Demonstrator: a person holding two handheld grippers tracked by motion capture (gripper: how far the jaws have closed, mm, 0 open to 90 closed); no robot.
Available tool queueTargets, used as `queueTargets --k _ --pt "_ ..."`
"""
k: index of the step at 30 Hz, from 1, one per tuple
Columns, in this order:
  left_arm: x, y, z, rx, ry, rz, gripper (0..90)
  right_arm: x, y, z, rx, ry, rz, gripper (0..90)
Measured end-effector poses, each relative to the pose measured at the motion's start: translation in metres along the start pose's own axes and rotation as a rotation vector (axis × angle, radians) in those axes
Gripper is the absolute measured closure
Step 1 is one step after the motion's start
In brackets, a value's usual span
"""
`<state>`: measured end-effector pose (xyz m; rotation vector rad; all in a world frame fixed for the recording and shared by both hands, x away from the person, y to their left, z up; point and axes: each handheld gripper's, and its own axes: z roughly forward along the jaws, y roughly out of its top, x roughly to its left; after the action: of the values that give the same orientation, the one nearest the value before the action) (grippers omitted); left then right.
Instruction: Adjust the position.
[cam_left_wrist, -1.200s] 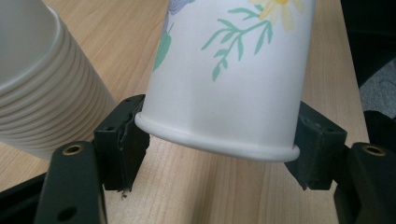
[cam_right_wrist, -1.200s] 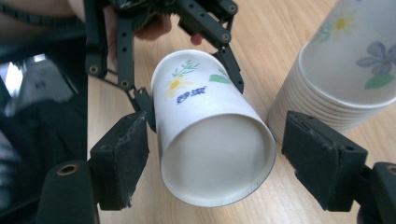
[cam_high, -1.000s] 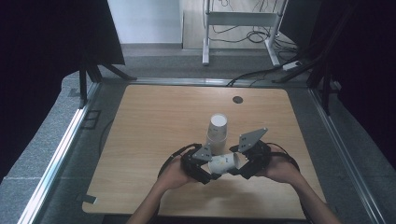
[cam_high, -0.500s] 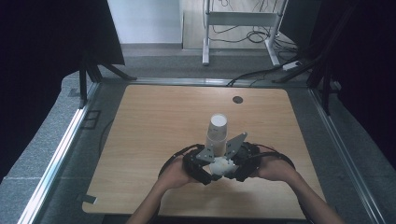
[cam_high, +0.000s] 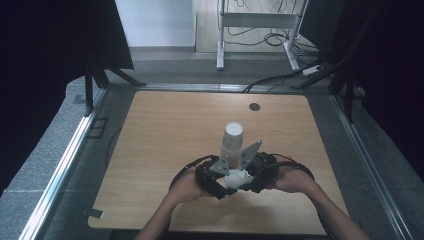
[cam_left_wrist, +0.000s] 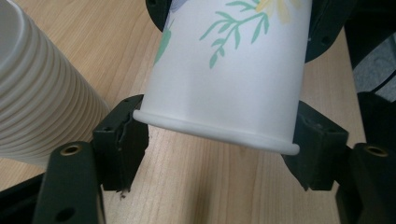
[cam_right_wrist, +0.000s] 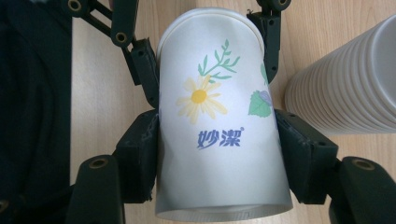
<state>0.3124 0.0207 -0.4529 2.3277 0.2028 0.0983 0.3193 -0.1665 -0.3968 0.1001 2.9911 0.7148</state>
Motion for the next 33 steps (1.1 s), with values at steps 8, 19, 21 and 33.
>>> queueTargets --k 8,19,21,33 --pt "0.002 -0.003 -0.005 -0.047 -0.010 -0.028 18.7 0.000 -0.008 -0.007 -0.106 0.011 0.027 36.2" --pt "0.004 -0.006 -0.013 -0.108 -0.012 -0.035 18.3 0.000 -0.031 -0.010 -0.285 0.018 0.090 36.1" --pt "0.004 -0.006 -0.013 -0.116 -0.014 -0.036 18.3 0.001 -0.036 -0.009 -0.319 0.019 0.096 36.1" --pt "0.003 -0.005 -0.014 -0.139 -0.018 -0.023 18.4 0.004 -0.060 0.005 -0.469 0.014 0.133 36.1"
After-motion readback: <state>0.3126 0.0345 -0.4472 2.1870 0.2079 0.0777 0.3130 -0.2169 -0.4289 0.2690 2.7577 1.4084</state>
